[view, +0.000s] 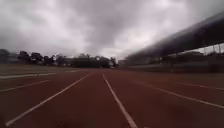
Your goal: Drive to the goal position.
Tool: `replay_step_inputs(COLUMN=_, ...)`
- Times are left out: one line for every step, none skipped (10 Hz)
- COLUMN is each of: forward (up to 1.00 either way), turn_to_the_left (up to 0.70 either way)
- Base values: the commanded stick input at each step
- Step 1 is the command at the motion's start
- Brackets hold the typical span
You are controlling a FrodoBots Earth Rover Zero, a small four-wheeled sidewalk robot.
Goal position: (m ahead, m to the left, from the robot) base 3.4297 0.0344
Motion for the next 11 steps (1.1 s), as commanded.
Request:
replay_step_inputs(forward=0.7, turn_to_the_left=0.0)
replay_step_inputs(forward=0.7, turn_to_the_left=0.0)
replay_step_inputs(forward=0.7, turn_to_the_left=0.0)
replay_step_inputs(forward=0.7, turn_to_the_left=0.0)
replay_step_inputs(forward=0.7, turn_to_the_left=0.0)
replay_step_inputs(forward=0.7, turn_to_the_left=0.0)
replay_step_inputs(forward=0.7, turn_to_the_left=0.0)
replay_step_inputs(forward=0.7, turn_to_the_left=0.0)
replay_step_inputs(forward=0.7, turn_to_the_left=0.0)
replay_step_inputs(forward=0.7, turn_to_the_left=0.0)
replay_step_inputs(forward=0.7, turn_to_the_left=0.0)
